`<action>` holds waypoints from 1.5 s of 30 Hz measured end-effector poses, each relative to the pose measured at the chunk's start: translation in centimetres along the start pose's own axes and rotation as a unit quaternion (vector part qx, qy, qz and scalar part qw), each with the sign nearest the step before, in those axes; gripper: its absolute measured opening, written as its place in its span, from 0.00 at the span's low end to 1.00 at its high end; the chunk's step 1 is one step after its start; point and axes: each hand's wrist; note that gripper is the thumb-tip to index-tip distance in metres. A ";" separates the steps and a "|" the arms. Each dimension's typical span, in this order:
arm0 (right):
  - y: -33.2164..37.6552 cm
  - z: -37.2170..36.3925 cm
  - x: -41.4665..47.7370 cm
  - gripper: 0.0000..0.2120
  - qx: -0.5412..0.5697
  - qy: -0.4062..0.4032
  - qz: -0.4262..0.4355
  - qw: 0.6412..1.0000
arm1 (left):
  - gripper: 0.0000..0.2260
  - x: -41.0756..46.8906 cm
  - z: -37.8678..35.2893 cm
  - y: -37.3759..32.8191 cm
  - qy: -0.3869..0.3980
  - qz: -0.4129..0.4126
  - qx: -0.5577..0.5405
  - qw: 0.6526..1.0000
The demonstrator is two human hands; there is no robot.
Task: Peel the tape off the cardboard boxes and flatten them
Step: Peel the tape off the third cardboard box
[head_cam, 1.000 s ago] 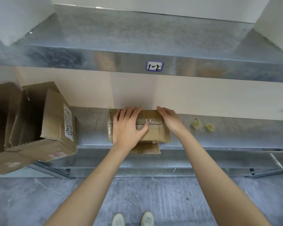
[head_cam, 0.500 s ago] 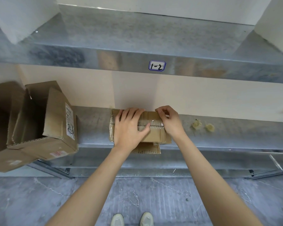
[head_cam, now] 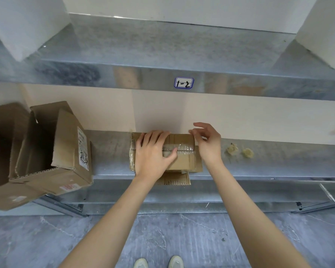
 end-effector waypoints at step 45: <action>-0.7 1.9 -1.3 0.09 -0.049 0.002 -0.028 0.998 | 0.19 0.8 -0.4 0.1 0.004 0.006 0.002 1.000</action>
Point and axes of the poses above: each hand's wrist, its own x-axis towards the middle knuckle, its own z-axis out of the back of the hand, y = z × x
